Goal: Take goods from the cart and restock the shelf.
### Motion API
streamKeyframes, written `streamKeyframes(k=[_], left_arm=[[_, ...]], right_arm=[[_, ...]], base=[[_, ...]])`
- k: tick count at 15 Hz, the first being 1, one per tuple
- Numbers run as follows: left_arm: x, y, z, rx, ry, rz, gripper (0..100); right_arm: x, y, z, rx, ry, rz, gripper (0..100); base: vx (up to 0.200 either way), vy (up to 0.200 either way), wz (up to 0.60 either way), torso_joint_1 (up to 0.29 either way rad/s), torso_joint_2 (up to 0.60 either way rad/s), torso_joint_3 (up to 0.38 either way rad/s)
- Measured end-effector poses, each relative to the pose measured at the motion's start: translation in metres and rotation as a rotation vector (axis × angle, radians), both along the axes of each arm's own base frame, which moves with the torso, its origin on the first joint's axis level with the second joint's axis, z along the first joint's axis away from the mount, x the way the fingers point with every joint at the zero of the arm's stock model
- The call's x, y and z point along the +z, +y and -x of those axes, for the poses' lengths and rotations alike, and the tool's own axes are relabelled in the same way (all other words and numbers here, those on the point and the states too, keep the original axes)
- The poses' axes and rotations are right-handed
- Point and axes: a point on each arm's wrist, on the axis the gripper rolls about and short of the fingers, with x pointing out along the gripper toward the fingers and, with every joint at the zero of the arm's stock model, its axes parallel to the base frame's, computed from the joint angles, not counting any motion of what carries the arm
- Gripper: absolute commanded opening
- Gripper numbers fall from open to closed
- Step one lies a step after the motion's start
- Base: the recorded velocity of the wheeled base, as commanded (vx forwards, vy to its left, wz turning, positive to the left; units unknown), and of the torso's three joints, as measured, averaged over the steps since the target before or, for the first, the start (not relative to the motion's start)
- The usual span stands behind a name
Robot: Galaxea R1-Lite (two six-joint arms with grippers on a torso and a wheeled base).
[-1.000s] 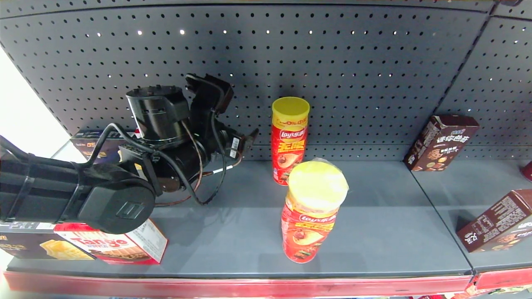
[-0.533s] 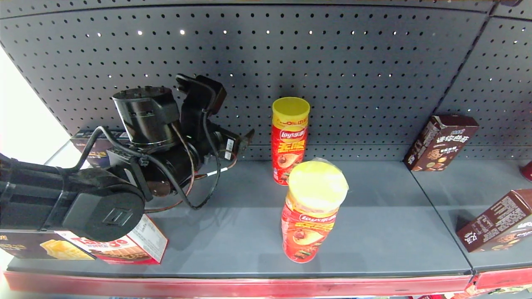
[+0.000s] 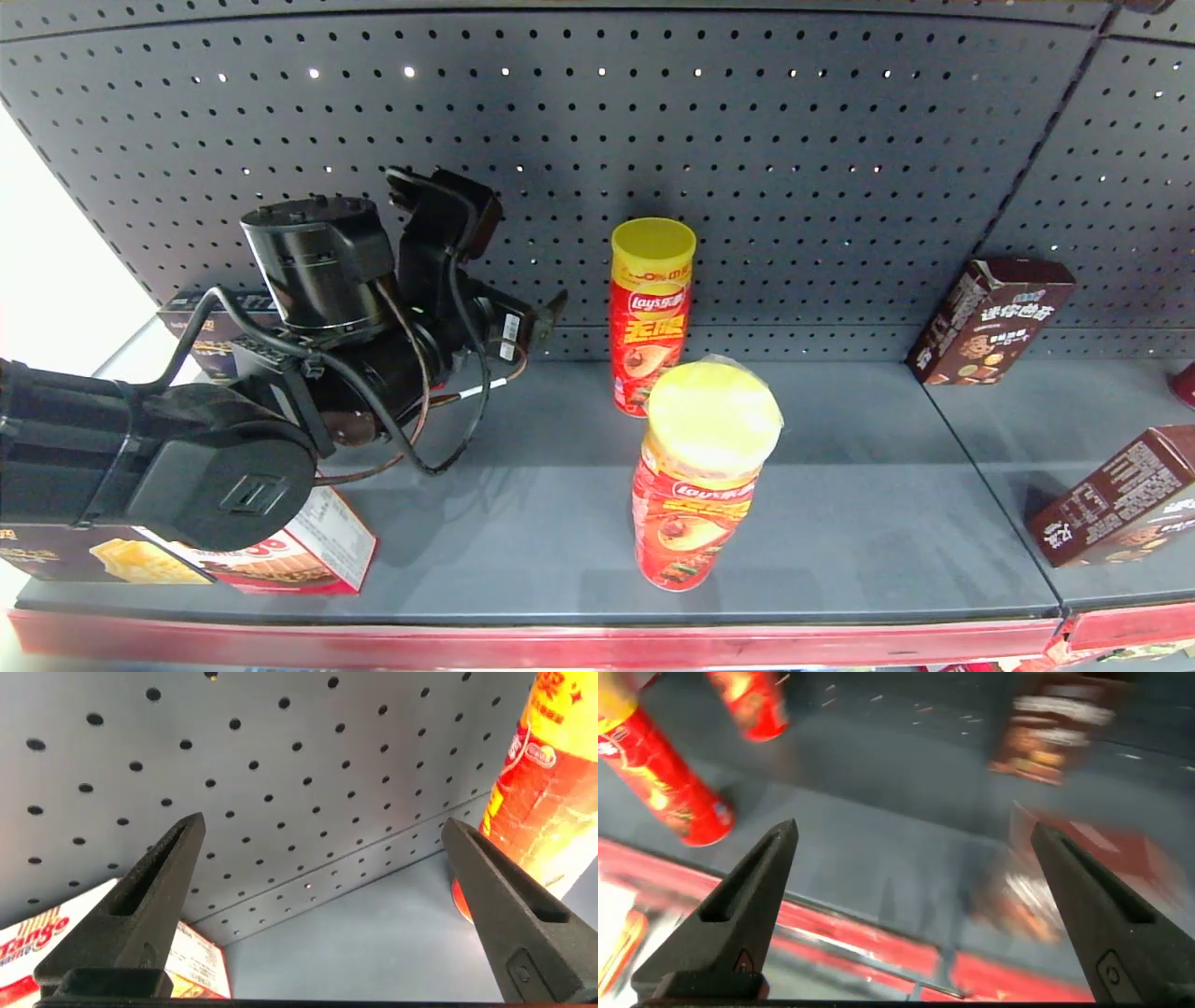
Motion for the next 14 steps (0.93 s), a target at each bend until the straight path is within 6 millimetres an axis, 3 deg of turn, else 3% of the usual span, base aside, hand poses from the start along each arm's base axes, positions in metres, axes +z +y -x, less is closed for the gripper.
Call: streamKeyframes(k=[3, 5, 10, 14], left_arm=[[-0.002, 0.009, -0.001, 0.024, 0.002, -0.001, 100], [-0.001, 0.011, -0.001, 0.028, -0.003, 0.001, 100], [0.002, 0.012, -0.001, 0.031, -0.012, 0.006, 100], [0.004, 0.012, -0.002, 0.031, -0.018, 0.009, 100]], right_arm=[[0.005, 0.029, -0.056, 0.146, 0.057, 0.044, 100], [-0.001, 0.055, -0.082, 0.234, 0.112, 0.077, 100], [-0.026, 0.104, -0.105, 0.399, 0.24, 0.152, 100], [-0.037, 0.127, -0.12, 0.443, 0.288, 0.19, 100]], base=[[0.0, 0.0, 0.0, 0.0, 0.0, 0.0], [0.0, 0.0, 0.0, 0.0, 0.0, 0.0], [0.0, 0.0, 0.0, 0.0, 0.0, 0.0], [0.0, 0.0, 0.0, 0.0, 0.0, 0.0]])
